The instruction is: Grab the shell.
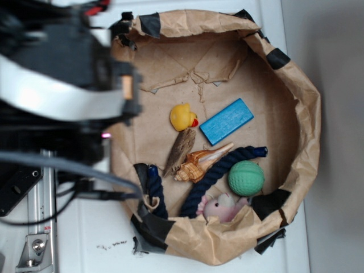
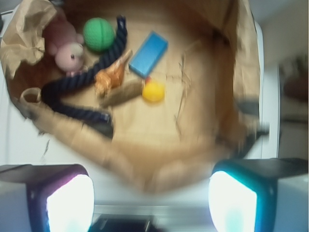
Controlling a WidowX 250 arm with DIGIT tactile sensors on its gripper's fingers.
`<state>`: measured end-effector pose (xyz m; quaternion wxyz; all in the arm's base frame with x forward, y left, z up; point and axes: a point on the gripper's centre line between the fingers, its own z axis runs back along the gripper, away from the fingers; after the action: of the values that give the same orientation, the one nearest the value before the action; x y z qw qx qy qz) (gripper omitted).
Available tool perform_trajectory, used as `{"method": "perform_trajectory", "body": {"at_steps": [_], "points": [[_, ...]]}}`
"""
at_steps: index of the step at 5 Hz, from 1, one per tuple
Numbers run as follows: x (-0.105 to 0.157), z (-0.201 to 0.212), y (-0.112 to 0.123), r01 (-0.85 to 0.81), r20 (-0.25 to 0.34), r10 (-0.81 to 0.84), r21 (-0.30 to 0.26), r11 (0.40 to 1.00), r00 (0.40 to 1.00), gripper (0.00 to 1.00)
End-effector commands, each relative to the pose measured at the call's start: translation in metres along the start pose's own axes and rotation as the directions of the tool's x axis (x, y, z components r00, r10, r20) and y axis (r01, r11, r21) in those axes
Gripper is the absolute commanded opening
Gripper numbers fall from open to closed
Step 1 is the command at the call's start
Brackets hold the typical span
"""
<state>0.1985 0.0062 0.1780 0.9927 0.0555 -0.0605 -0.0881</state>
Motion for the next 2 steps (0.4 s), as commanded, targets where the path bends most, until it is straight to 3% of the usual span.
{"method": "perform_trajectory", "body": {"at_steps": [1,2], "points": [[0.065,-0.063,-0.007,0.083,0.051,-0.082,-0.029,0.996,0.995,1.00],[0.082,-0.103,-0.029,0.139,0.034,-0.137,-0.060,0.989,0.990,1.00]]}}
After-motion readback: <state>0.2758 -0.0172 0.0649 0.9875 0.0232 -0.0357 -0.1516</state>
